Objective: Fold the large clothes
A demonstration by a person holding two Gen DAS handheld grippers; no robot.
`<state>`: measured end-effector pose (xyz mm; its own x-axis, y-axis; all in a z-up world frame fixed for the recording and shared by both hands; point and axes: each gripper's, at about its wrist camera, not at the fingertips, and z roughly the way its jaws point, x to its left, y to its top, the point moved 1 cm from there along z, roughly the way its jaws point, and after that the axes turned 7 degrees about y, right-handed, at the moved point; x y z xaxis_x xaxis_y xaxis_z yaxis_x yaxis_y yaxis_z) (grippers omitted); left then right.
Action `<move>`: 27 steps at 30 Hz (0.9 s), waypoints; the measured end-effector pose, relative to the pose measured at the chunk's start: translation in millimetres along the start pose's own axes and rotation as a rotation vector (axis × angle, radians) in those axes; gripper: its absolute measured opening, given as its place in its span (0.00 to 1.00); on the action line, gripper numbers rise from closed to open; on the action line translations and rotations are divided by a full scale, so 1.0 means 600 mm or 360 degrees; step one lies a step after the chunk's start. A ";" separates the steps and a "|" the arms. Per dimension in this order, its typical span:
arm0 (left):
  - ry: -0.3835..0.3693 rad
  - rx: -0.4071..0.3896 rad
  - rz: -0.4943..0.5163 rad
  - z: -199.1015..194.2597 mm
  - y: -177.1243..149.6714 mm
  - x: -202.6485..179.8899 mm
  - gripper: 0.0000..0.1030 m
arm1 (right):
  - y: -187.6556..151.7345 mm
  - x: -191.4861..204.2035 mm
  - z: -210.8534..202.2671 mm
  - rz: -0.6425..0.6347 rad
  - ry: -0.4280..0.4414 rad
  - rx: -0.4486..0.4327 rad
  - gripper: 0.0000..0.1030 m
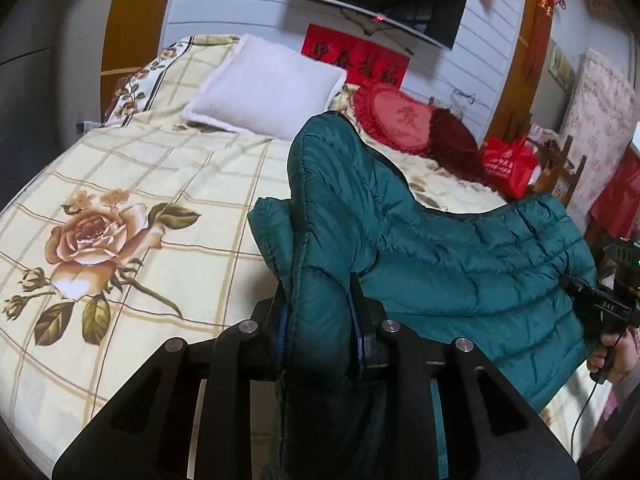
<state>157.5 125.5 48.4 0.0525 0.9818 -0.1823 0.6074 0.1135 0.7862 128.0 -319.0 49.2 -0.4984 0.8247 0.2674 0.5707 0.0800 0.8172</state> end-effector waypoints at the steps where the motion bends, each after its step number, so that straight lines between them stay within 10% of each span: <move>1: -0.0010 -0.0006 -0.0008 -0.012 0.001 -0.003 0.23 | 0.003 0.008 -0.012 -0.0007 -0.0001 -0.0013 0.32; 10: -0.0073 -0.0073 -0.0101 -0.175 -0.058 -0.010 0.23 | -0.017 0.096 -0.137 -0.0072 0.0067 -0.0124 0.32; 15: 0.0073 0.0140 -0.0053 -0.131 -0.113 -0.015 0.25 | -0.056 0.072 -0.103 -0.0008 0.0138 0.0005 0.35; 20: 0.0194 0.0310 -0.0085 -0.081 -0.136 -0.003 0.41 | -0.108 -0.008 -0.007 0.0471 0.0106 0.0366 0.66; 27: 0.0327 0.0224 -0.0154 -0.136 -0.142 0.023 0.55 | -0.116 -0.049 -0.101 0.0903 0.0121 0.0056 0.68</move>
<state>41.5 142.0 26.9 -0.1644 0.9794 -0.1175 0.7069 0.2001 0.6784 63.6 -382.8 15.2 -0.1526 0.7015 0.6961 0.7832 -0.3437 0.5181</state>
